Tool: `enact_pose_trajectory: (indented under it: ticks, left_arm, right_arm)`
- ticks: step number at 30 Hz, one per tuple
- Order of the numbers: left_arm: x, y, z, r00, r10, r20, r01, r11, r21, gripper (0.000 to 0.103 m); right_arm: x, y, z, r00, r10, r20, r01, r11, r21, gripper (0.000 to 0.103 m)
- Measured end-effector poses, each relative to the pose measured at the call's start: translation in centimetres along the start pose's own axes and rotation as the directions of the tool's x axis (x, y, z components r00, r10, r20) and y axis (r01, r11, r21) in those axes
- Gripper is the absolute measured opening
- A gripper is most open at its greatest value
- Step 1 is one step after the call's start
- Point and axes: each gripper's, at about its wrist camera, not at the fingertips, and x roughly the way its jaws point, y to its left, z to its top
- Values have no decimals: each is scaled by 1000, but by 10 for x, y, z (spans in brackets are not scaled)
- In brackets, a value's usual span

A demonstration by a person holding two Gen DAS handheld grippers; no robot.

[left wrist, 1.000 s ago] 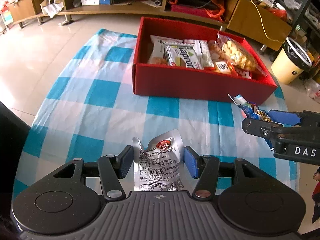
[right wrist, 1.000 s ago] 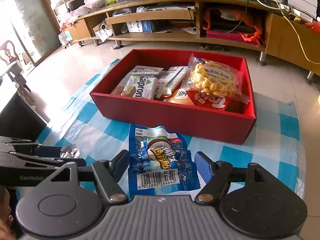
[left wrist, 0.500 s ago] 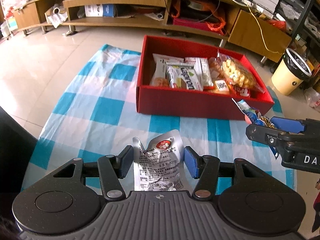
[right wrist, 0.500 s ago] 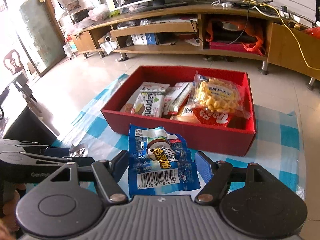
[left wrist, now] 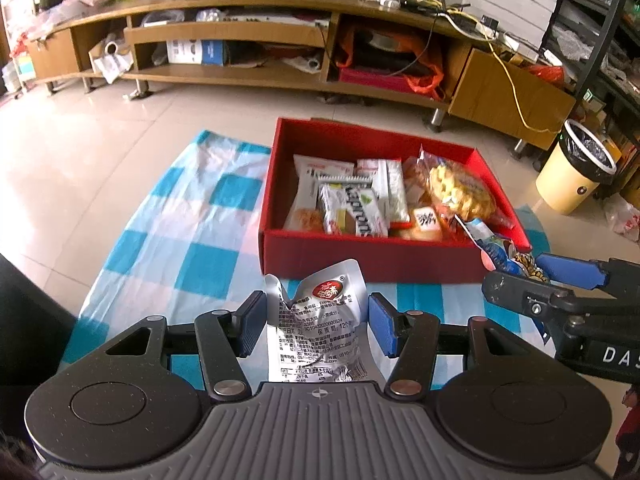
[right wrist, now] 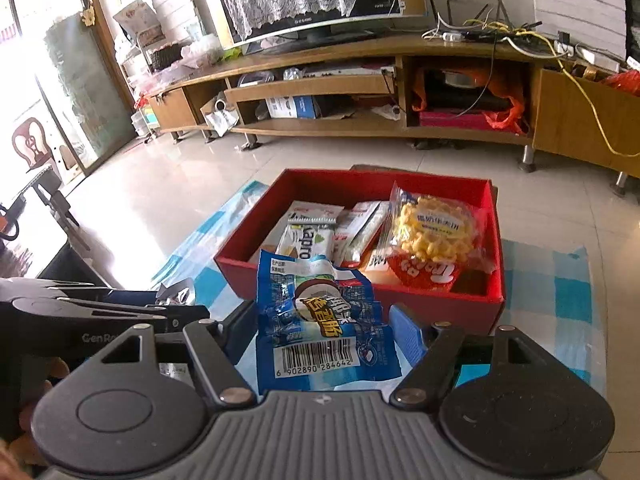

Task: Organize snacks
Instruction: 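Lift both held packs and carry them over the red box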

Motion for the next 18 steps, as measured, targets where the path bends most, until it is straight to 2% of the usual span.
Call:
enact_pose_trajectory:
  ticks: [18]
  left_arm:
    - [3, -14, 37, 997, -9, 74, 10, 1000, -12, 63]
  right_arm:
    - [-11, -5, 23, 993, -29, 111, 28, 999, 16, 69]
